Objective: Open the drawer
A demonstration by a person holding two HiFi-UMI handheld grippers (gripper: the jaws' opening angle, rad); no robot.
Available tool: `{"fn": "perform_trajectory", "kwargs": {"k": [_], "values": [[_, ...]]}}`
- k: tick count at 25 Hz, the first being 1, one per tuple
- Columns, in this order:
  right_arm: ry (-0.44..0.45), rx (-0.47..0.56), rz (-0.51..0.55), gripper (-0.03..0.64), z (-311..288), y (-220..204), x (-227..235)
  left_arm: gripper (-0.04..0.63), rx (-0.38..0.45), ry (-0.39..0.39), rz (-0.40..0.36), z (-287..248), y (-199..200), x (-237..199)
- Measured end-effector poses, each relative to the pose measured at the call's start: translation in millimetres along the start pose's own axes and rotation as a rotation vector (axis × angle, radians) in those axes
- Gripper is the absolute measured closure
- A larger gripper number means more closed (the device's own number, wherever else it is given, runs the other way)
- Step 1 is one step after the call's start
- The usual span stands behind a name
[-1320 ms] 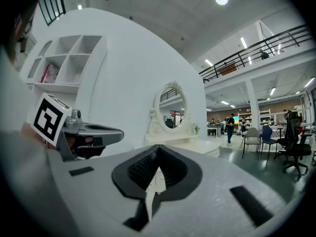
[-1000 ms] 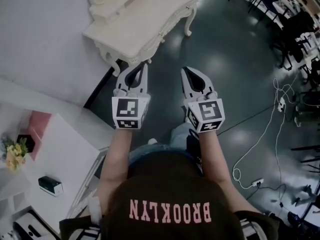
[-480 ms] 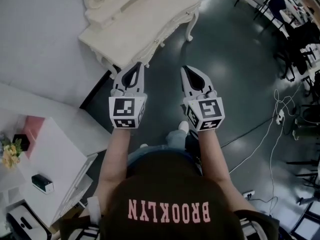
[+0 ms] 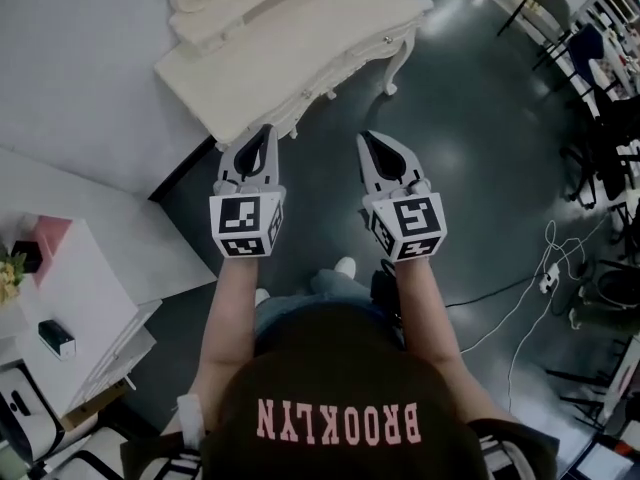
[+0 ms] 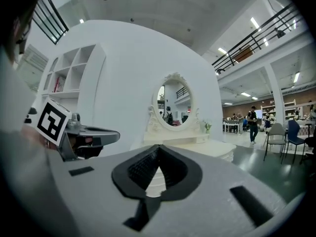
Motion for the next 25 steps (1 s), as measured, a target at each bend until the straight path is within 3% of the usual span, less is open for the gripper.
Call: {"fn": "perform_trajectory", "kwargs": {"k": [6, 11, 17, 25], "values": [[0.068, -0.035, 0.013, 0.621, -4.1, -8.2, 44.9, 0.589, -0.023, 0.102, 0.064, -17.0, -3.1, 22.4], [0.090, -0.047, -0.023, 0.621, -13.4, -19.4, 59.6, 0.589, -0.053, 0.133, 0.065, -18.7, -10.6, 29.0], [0.118, -0.064, -0.034, 0.621, -30.8, -26.8, 62.4, 0.589, -0.077, 0.160, 0.096, -26.6, -20.1, 18.3], [0.150, -0.124, 0.014, 0.621, -86.3, -20.5, 83.9, 0.589, -0.092, 0.191, 0.158, -75.4, -25.5, -11.2]]}}
Point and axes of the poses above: the fingertips, and each gripper's own axes: z backward along the fingers, x to its right, y out of its top, the point moved 9 cm from there along z, backward along the fingers, and after that the axes turned 11 degrees about -x, right-handed, at the moved point
